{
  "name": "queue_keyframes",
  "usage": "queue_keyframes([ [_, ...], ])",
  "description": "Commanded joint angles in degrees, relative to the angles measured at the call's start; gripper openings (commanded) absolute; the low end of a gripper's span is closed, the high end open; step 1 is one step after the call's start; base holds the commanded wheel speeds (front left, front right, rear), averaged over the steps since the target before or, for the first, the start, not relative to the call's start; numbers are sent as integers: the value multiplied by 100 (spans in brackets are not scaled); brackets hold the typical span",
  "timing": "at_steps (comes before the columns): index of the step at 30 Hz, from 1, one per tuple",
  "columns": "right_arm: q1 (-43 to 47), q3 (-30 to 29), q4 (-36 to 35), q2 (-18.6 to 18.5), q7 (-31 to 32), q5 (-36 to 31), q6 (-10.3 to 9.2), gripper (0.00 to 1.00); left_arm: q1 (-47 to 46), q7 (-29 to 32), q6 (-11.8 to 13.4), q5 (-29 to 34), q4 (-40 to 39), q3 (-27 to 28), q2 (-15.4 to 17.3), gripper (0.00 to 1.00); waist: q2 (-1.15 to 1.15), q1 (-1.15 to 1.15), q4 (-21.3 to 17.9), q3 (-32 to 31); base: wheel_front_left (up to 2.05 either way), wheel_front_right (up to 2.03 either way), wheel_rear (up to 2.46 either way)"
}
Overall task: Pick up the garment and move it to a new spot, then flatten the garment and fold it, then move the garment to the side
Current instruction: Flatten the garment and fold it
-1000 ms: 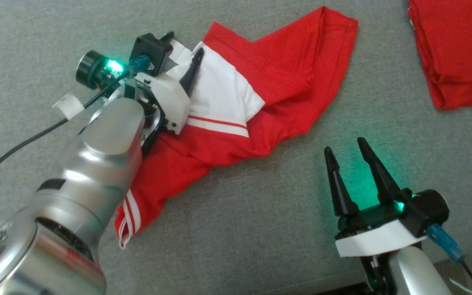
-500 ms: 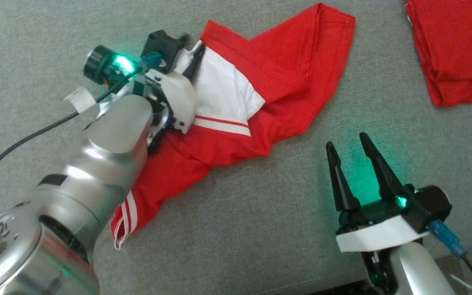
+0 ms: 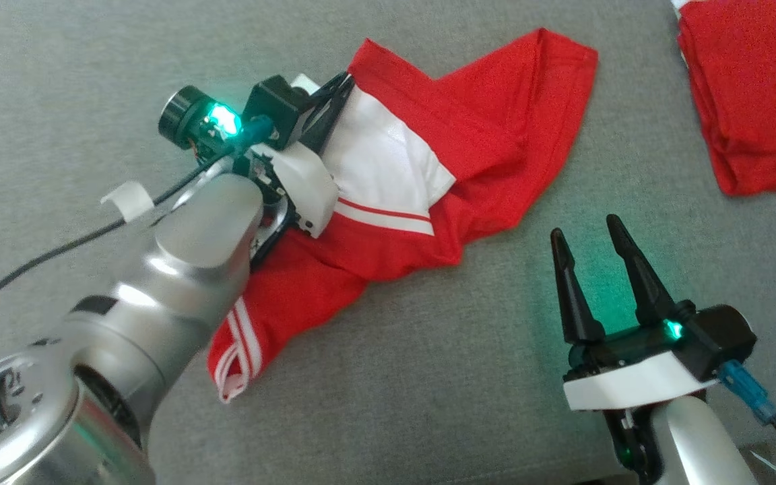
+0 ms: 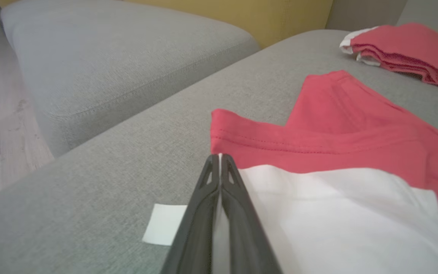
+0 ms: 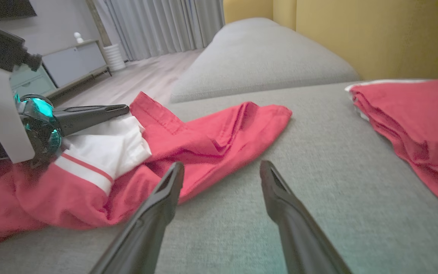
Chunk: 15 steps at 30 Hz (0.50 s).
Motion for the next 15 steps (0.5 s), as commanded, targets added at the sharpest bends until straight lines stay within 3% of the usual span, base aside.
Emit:
queue_keyframes([
  [1, 83, 96, -178, -27, -62, 10, -4, 100, -39, -151, 64, 45, -97, 170, 36, 0, 0, 0, 220, -268, 0, 0, 0],
  [9, 239, 6, -113, -27, -62, -66, -4, 100, 421, -270, 280, 251, -921, 492, 61, 0, 0, 0, 758, -796, 0, 0, 0],
  [15, 238, -36, -65, -27, -62, -93, -4, 100, 1146, -273, 315, 861, -2247, 618, 149, 0, 0, 0, 1024, -1052, 0, 0, 0],
])
